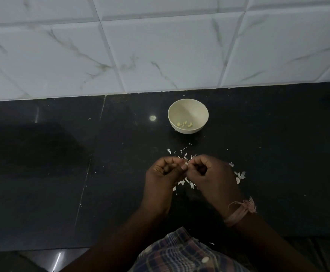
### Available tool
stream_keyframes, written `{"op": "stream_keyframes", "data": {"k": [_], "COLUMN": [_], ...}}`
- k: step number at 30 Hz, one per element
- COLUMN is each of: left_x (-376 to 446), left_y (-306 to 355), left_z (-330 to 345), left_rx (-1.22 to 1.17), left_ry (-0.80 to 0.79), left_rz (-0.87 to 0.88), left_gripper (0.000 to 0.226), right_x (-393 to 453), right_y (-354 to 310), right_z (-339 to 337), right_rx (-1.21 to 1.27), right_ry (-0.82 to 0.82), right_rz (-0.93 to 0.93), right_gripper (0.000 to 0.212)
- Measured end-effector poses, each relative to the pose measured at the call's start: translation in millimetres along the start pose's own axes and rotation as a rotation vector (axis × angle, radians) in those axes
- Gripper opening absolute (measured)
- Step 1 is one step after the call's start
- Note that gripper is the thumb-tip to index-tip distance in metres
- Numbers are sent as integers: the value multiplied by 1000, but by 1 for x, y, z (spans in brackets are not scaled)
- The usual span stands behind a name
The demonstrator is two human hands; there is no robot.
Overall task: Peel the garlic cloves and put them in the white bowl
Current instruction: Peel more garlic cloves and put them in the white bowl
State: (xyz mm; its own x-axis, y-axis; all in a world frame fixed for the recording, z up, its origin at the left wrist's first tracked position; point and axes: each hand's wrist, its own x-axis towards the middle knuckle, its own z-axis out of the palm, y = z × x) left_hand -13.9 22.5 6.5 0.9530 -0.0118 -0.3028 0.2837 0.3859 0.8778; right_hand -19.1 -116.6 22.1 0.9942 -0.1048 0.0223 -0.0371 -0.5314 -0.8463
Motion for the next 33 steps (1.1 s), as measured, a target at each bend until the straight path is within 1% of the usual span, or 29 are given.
{"op": "stream_keyframes", "data": {"k": [6,13,19,24,27,28,31,33], "left_x": [1,5,11,15,15,15,20,22], "left_y": [-1,1,4,5,6,5,5,6], "left_z": [2,1,1,7,11,12,13,12], "left_rx": [35,-7,-64,-77,-136,-150,-188,-244], "left_ry": [17,-11,-58,-72,-67,-56,-19,-18], "left_rz": [-6,-30,-99,-193,-225,-237,-284,-337], "left_gripper": [10,10,14,19,30,31,20,21], "right_x": [5,9,9,7,7,7,8,9], "right_y": [1,0,-2,4,9,10,7,5], "right_z": [4,3,-1,-1,0,0,0,0], "right_rx": [-44,51,204,216,178,170,216,262], "right_ry": [38,-21,-70,-33,-12,-10,-29,-33], "right_rz": [0,124,230,250,235,232,248,270], "right_gripper": [5,8,13,11,12,12,11,10]}}
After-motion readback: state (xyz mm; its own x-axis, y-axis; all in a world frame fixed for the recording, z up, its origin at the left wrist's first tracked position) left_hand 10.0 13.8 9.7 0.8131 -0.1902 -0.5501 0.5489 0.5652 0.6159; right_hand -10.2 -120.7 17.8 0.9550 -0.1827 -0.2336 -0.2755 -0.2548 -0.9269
